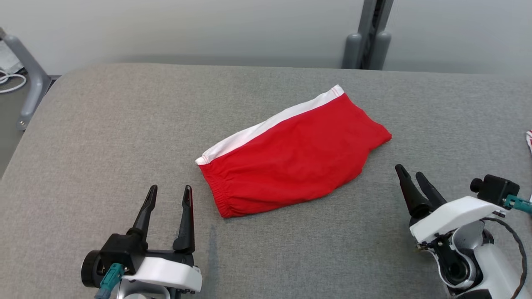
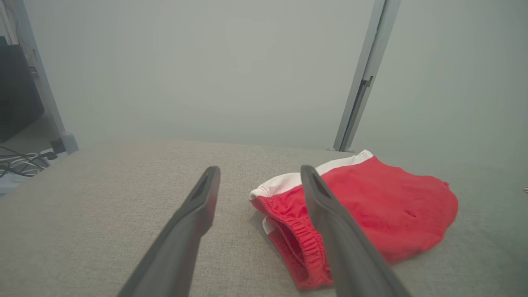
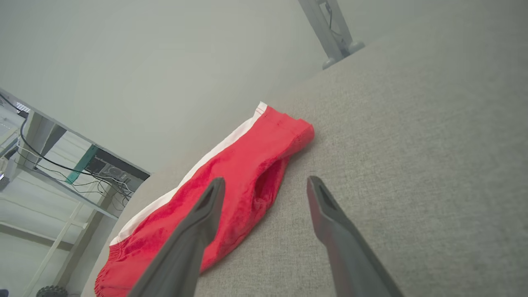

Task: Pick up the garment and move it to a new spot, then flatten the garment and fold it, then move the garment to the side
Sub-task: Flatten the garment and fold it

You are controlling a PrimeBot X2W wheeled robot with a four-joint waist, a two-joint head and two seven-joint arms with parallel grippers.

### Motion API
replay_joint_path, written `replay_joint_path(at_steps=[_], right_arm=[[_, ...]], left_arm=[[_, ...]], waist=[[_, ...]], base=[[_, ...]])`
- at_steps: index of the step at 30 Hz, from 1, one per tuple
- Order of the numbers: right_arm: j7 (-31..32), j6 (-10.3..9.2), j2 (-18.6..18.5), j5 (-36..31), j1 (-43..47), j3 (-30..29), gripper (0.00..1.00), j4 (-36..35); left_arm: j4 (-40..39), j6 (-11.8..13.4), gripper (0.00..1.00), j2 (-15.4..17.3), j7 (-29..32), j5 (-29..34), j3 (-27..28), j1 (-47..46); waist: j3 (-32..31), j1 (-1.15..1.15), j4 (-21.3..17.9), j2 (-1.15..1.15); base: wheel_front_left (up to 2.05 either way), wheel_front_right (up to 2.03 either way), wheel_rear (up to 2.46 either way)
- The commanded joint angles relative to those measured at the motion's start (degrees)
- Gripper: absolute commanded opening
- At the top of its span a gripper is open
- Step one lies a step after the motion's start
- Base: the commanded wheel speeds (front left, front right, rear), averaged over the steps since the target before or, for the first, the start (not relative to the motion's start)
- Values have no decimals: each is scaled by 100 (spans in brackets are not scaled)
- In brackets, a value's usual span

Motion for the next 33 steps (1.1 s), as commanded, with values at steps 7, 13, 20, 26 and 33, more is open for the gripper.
replay_joint_path(at_steps=[7,13,20,26,33], right_arm=[[833,2,105,558,-666,-629,100,820],[1152,4,198,602,-1185,-1015,100,1475],[1326,3,248,529,-1770,-1575,100,2334],[1324,7,296,97,-2284,-1927,100,3244],[1131,5,306,-355,-2852,-2281,100,4133]], left_arm=[[183,187,100,20,-6,-88,-157,-200],[169,197,100,19,-6,-112,-262,-301],[126,340,100,21,-6,-219,-391,-387],[82,369,100,21,-6,-310,-499,-402],[12,385,100,21,-6,-448,-570,-505]], waist=[[297,0,462,0],[445,0,723,0],[597,0,1031,0],[696,0,1216,0],[800,0,1387,0]], base=[[0,0,0],[0,0,0],[0,0,0],[0,0,0],[0,0,0]])
